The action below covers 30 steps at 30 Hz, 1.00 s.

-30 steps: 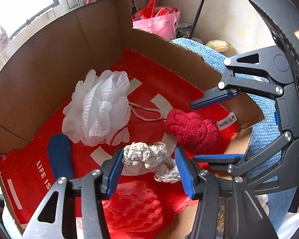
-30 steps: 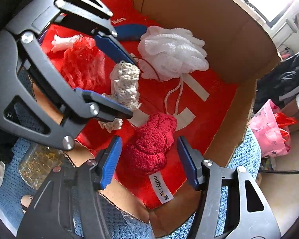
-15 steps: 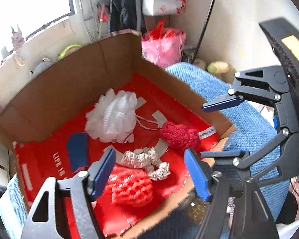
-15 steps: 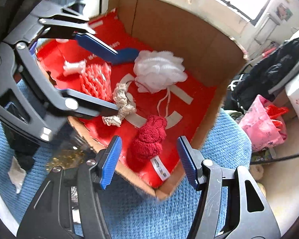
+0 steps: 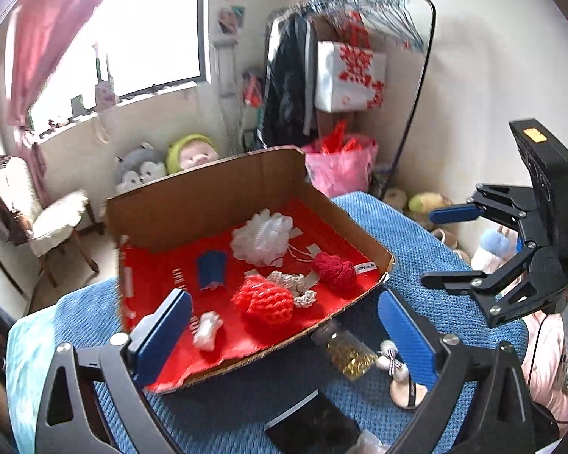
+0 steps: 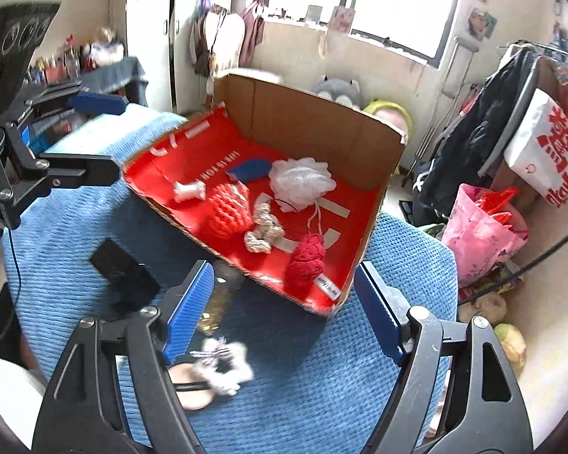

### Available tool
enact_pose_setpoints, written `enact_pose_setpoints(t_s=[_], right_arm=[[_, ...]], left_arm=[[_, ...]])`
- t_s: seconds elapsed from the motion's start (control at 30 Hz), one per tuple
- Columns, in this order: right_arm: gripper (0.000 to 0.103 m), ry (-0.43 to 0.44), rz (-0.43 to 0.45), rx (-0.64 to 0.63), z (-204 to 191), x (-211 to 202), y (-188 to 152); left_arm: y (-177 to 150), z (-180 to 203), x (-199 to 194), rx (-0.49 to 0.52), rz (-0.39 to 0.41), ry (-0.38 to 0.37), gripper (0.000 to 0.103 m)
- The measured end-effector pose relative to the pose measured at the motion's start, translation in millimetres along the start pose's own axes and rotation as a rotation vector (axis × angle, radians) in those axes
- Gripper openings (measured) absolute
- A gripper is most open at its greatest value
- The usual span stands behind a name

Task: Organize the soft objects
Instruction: 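Withdraw both tools from the box toward the remaining items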

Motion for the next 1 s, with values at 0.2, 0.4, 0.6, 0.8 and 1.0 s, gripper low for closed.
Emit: enact_pose_setpoints(t_s=[0.2,0.4,0.6,0.8,1.0], right_arm=[[0.087,-0.003,0.075,0.053,-20,-36,-22],[0.093,-0.017,0.136,0.084,-48,-58,-51],[0.093,-0.016,0.150,0.150,-66,-53,-83],[0.093,-0.060,0.125,0.227,-73,-28,-116],[0.093,-0.074,0.074,0.288,-76,0,-146]], left_arm=[[-37,-4,-47,-0.072,0.083,0.044,0.103],[-77,-9,-68,-0.179,0.131,0.041,0.103],[-121,0,-66,-0.238,0.143,0.075,0.103],[-157,10,-47,-0.274,0.109,0.089,0.103],[-183,21,-22,-0.276,0.034,0.080,0.103]])
Point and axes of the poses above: each gripper's, at about its wrist camera, not at the fingertips, and x roughly the way its jaws point, z to its right, y to its top, the point moved 3 cm from there along x, roughly the way its jaws point, and after that the axes turned 1 degree about -x, right-handed, at the moved point
